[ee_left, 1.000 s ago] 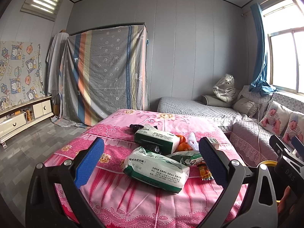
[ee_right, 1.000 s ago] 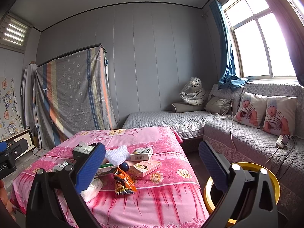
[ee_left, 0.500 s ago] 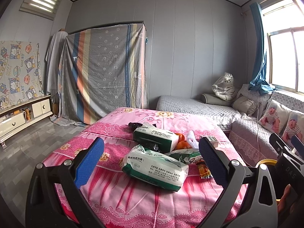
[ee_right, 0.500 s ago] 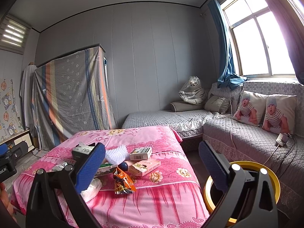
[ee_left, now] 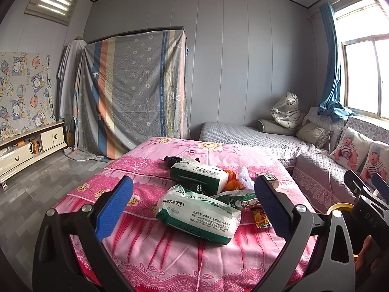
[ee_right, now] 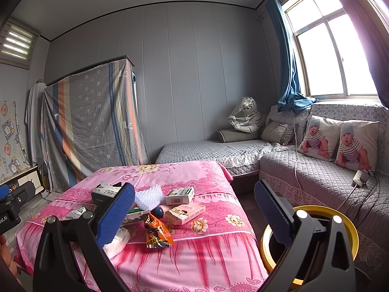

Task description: Collect trash

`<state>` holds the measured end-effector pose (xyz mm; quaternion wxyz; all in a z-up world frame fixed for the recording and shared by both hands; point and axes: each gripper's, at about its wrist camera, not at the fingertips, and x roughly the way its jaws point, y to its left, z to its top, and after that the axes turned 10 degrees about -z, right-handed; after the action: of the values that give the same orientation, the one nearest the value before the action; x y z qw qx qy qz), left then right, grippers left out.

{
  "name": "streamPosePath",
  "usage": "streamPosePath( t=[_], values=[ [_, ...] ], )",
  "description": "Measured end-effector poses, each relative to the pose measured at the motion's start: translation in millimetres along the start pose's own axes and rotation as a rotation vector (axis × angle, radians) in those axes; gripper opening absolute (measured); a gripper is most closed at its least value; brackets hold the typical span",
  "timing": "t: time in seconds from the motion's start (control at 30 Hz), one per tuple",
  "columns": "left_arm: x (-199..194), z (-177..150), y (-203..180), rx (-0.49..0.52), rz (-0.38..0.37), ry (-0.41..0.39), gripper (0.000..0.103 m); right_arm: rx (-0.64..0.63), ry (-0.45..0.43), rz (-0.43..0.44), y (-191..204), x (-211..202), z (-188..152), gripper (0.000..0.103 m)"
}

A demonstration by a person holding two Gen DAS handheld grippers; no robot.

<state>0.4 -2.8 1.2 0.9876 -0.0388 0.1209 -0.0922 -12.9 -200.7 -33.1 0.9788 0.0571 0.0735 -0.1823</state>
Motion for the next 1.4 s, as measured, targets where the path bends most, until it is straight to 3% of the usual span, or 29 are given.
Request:
streamPosePath(
  t=[1.03, 1.2, 1.27, 1.3, 1.4],
  values=[
    [4, -7, 0, 0.0, -0.012, 0.02, 0.095, 0.013, 0.004, -0.014, -7, 2, -3, 0.095],
    [14, -11, 11, -0.021, -0.054, 0.08, 0.095, 0.017, -0.022, -0.005, -10, 1, 2, 0.095],
    [22, -10, 20, -0.006, -0.118, 0.114, 0.095, 0.016, -0.033, 0.03, -10, 3, 6, 0.095],
    [24, -9, 25, -0.009, -0.124, 0.112, 0.095, 0.018, -0.054, 0.044, -11, 2, 6, 0.095],
    [13, -8, 47, -0.02, -0.112, -0.024, 0.095, 0.017, -0.094, 0.093, -17, 3, 8, 0.095]
  ],
)
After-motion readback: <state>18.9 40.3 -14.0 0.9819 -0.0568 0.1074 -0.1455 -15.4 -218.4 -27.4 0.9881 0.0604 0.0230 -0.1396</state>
